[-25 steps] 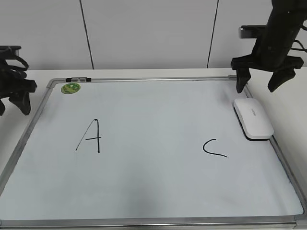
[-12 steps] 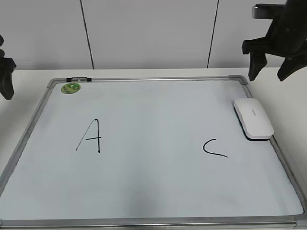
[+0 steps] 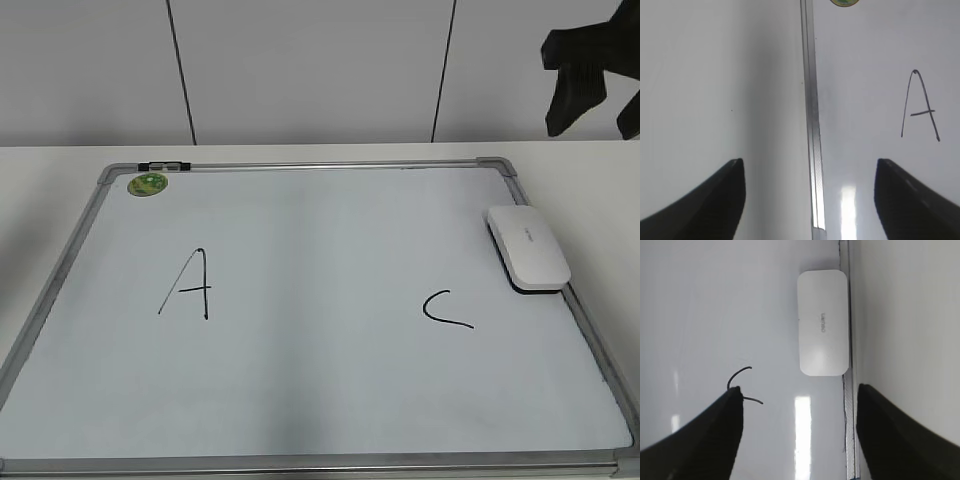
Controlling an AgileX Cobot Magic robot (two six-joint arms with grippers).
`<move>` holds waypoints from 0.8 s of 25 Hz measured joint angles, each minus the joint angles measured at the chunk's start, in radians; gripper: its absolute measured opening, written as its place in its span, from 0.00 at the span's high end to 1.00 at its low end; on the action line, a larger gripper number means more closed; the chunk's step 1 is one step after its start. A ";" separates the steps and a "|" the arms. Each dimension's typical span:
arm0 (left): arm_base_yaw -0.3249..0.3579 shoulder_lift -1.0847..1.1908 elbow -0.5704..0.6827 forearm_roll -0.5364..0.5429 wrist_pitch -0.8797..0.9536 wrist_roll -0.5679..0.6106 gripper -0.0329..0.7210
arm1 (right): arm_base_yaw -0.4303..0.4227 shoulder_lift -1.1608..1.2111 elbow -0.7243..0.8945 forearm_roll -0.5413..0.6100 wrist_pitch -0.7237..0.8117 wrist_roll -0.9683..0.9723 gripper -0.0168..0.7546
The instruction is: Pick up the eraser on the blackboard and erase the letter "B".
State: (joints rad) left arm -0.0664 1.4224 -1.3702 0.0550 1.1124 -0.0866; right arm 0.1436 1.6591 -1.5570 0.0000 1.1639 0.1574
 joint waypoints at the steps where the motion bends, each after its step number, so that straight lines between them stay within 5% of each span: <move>1: -0.002 -0.042 0.035 0.000 -0.010 -0.003 0.17 | 0.015 -0.040 0.042 0.000 -0.025 0.004 0.30; 20: -0.051 -0.861 0.742 0.008 -0.126 -0.009 0.17 | 0.072 -0.803 0.823 -0.036 -0.249 0.037 0.30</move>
State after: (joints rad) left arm -0.1170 0.5611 -0.6283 0.0635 0.9860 -0.0956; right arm 0.2158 0.8559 -0.7343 -0.0359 0.9146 0.1939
